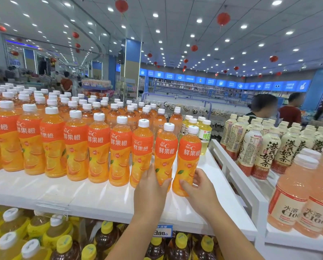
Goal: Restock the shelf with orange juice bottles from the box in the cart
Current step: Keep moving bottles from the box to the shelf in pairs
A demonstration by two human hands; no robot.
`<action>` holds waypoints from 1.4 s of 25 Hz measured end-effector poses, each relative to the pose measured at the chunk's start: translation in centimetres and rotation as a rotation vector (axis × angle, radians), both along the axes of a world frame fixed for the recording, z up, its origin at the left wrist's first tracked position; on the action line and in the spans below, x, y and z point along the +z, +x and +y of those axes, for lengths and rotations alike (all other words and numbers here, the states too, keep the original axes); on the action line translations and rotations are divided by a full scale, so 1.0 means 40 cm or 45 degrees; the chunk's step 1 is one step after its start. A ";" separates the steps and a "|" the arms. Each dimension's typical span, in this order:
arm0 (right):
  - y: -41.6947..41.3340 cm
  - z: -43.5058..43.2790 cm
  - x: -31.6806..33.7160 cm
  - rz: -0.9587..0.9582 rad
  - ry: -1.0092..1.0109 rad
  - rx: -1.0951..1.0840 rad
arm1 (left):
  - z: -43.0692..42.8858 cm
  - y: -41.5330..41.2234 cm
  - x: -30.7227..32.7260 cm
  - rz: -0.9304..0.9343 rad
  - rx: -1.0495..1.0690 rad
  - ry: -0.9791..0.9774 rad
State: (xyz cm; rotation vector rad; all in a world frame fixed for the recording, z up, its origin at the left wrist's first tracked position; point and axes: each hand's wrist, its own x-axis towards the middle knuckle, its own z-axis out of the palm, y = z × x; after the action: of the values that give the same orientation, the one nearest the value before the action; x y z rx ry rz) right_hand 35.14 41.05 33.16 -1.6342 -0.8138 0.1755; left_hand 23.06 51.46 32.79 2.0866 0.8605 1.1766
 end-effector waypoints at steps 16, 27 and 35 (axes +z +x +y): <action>0.007 0.006 -0.010 0.022 -0.045 0.047 | -0.016 -0.016 0.020 0.037 0.033 0.054; -0.020 -0.008 0.004 0.047 -0.149 0.018 | -0.028 -0.052 0.040 -0.149 -0.190 -0.118; -0.059 -0.044 0.009 0.178 -0.129 0.049 | -0.059 -0.096 0.063 -0.149 -0.438 -0.339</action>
State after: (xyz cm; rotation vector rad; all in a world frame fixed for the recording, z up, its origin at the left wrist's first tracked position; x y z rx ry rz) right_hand 32.80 39.29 33.54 -1.6811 -0.7394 0.3591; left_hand 19.24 49.12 35.32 1.8378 0.5425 0.9338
